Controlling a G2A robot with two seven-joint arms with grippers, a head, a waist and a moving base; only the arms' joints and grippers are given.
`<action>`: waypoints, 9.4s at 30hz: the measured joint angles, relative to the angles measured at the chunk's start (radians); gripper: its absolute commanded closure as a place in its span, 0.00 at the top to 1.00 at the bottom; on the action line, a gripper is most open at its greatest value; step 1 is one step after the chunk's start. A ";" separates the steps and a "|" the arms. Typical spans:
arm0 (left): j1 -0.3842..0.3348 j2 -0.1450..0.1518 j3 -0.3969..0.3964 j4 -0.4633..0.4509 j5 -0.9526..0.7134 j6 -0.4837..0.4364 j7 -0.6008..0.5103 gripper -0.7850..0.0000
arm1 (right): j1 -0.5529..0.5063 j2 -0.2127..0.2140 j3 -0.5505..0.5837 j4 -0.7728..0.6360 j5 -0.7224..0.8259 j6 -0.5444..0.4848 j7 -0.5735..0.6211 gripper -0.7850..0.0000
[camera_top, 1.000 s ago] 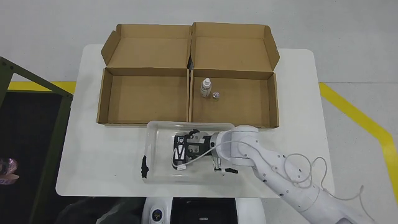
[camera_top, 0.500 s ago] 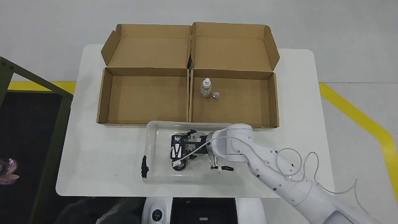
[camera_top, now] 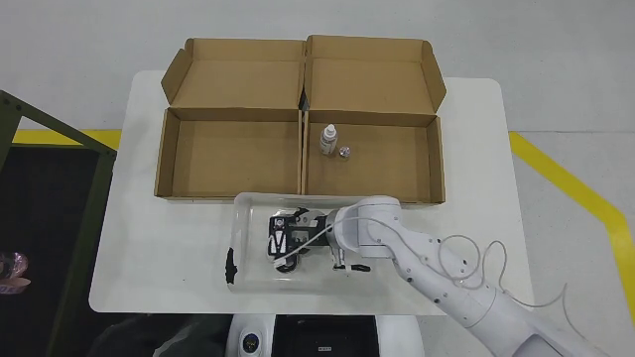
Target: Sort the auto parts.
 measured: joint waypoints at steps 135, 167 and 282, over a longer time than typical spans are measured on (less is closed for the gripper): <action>0.000 0.000 0.000 0.000 0.000 0.000 0.000 1.00 | 0.507 -0.346 -0.123 0.658 -0.033 0.234 -0.088 0.46; 0.000 0.000 0.000 0.000 0.000 0.000 0.000 1.00 | -0.024 -0.150 0.204 -0.127 -0.089 -0.086 0.051 0.54; 0.000 0.000 0.000 0.000 0.000 0.000 0.000 1.00 | -0.092 -0.045 0.132 -0.086 -0.035 -0.160 -0.140 0.00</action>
